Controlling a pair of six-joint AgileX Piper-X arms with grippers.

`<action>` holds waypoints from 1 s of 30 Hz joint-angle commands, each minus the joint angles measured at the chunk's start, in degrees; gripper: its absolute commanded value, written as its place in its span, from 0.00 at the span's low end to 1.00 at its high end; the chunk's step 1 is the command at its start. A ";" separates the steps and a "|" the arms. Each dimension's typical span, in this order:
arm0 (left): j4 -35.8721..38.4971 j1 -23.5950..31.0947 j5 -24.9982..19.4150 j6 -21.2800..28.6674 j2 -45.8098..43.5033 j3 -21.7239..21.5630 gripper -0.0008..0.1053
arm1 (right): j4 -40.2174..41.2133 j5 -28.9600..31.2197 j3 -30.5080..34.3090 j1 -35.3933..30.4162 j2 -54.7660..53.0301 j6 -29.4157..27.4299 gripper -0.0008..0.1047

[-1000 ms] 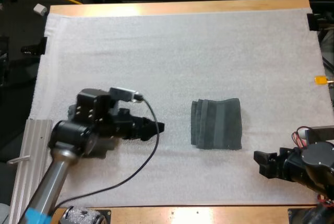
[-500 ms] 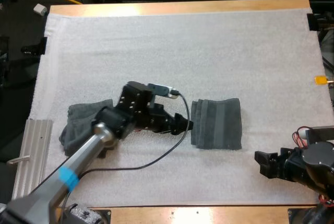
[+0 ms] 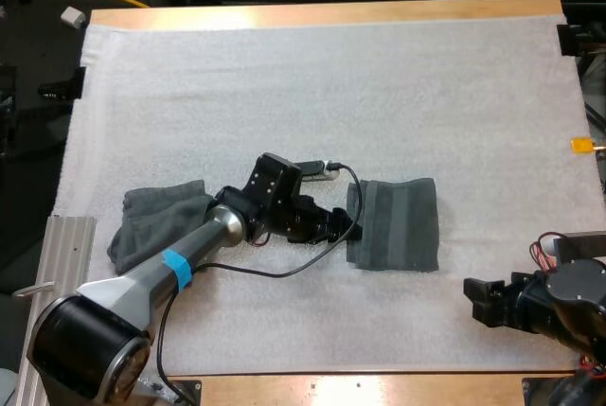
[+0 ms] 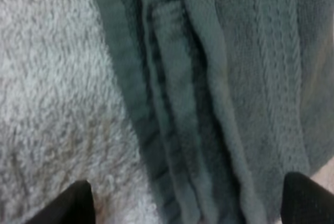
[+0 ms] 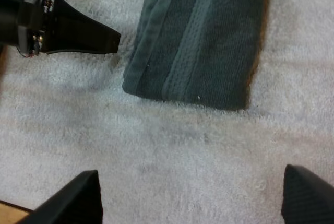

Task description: Pick towel from pile, fold and stack

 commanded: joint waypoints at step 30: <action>-1.35 -7.70 1.09 -11.15 8.38 -7.15 0.66 | 0.34 0.57 -0.30 -0.01 -0.21 0.12 0.65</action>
